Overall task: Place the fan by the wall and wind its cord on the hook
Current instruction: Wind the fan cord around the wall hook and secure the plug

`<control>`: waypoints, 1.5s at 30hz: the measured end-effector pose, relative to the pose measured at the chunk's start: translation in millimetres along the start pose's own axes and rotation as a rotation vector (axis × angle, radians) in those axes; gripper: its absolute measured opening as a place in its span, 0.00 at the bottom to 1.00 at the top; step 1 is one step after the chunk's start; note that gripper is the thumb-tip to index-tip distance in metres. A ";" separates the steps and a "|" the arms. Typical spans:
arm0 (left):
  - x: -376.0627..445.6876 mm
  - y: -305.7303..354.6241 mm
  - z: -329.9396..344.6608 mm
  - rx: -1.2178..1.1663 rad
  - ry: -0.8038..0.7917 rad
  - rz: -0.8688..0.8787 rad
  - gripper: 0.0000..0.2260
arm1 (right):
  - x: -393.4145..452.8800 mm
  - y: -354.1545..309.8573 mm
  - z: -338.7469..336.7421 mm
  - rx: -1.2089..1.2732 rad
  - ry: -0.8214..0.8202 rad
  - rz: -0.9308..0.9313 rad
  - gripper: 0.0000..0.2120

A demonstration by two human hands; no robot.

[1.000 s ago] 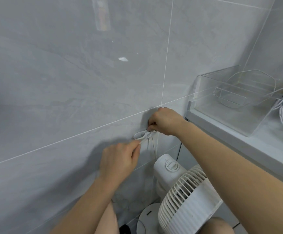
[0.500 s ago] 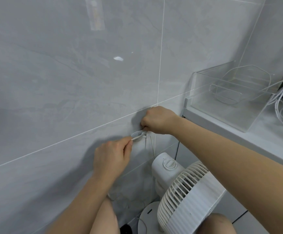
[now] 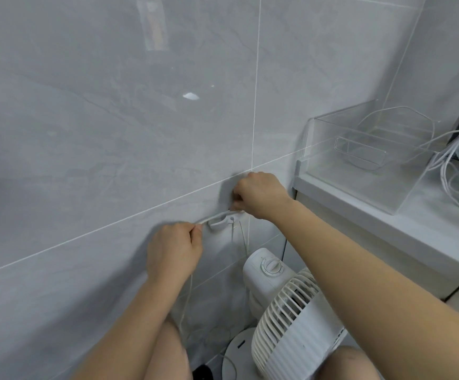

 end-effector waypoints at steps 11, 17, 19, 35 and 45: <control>-1.0 -0.1 60.5 -0.043 -0.198 -0.136 0.19 | -18.5 33.5 32.8 0.697 0.030 0.180 0.18; -4.7 12.9 114.7 -0.524 -0.460 -0.234 0.23 | -31.8 42.2 74.9 0.786 -0.253 0.203 0.15; -0.4 19.4 123.1 -0.597 -0.487 -0.252 0.22 | -34.8 35.1 96.9 0.767 -0.389 0.206 0.13; 9.2 26.6 151.6 -0.829 -0.549 -0.264 0.25 | -28.0 -16.6 153.3 0.626 -0.680 0.006 0.17; -1.0 40.3 134.8 -0.781 -0.689 -0.247 0.21 | -20.8 4.3 150.9 0.761 -0.520 0.130 0.09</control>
Point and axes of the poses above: each hand's wrist, its own x-axis towards the middle knuckle, its own z-axis out of the palm, y = z × x, the point moved 10 cm from there along x, towards the middle knuckle, and after that the axes turned 13 degrees about -y, right-handed, at the moved point
